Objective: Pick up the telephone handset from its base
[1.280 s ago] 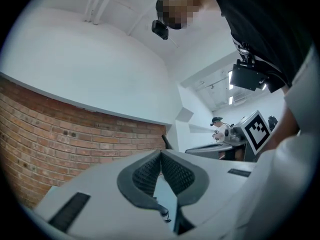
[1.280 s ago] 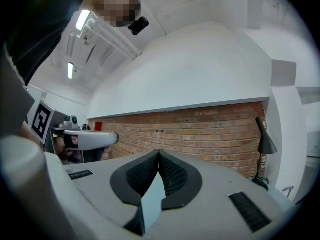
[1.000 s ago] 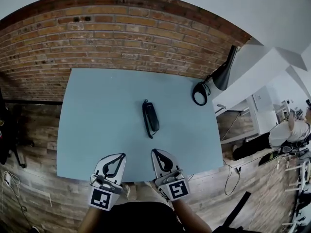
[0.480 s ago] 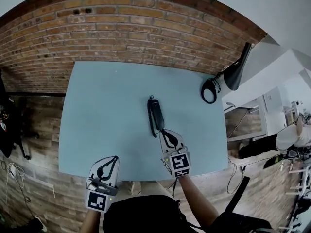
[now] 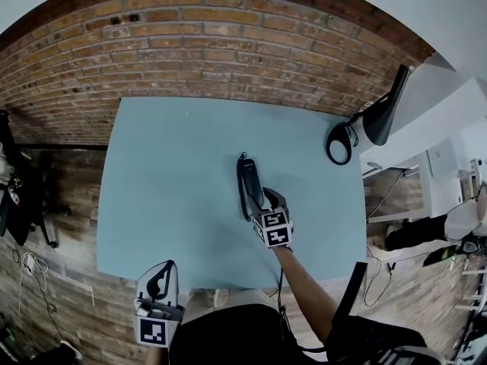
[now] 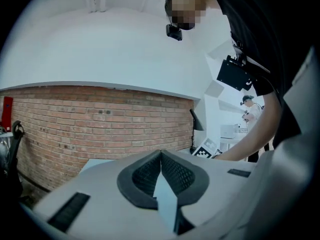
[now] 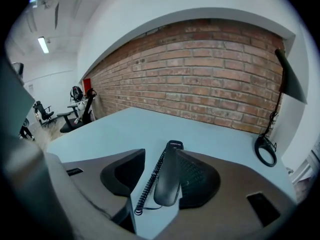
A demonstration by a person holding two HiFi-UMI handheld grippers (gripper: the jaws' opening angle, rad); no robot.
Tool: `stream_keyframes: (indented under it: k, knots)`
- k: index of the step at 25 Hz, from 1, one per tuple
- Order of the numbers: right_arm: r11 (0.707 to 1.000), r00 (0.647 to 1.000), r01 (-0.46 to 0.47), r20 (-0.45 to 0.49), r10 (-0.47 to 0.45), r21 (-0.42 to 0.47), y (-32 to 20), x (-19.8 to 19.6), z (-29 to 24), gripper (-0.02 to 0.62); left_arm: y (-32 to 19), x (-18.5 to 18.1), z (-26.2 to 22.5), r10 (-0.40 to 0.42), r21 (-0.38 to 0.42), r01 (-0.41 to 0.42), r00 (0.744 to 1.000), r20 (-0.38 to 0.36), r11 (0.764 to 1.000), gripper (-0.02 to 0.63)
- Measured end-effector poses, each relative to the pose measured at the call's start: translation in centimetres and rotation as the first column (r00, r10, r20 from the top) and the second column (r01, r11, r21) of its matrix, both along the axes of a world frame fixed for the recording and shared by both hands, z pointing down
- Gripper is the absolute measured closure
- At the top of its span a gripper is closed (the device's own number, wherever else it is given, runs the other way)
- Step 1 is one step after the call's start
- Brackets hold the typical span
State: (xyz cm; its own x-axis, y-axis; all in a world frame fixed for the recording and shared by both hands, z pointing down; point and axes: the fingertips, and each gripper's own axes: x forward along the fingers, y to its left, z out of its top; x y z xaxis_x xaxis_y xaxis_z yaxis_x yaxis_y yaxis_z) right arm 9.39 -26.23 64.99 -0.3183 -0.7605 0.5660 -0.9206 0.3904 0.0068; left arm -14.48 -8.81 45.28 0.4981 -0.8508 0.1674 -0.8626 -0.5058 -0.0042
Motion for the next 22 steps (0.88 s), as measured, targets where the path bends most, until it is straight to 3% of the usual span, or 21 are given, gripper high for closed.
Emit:
stream_keyframes:
  k: [7,14,22]
  knots:
    - [0.991,1.000,-0.024,-0.019,0.022,-0.130,-3.4,0.7,5.9,0.374,-0.7,1.3,0.2,-0.012,0.003,0.012,1.000,0.008,1.000,0.580]
    - [0.982,0.999,-0.021,-0.031,0.015,-0.188,-5.0,0.4,8.6,0.357,-1.5,2.0,0.5,-0.044,-0.009,0.044,0.999,0.002,0.999,0.580]
    - [0.976,0.994,-0.038,-0.111,0.015,-0.214,-6.1,0.5,9.9,0.327,-1.5,1.7,1.0,-0.077,-0.032,0.077,0.997,0.022,0.996,0.580]
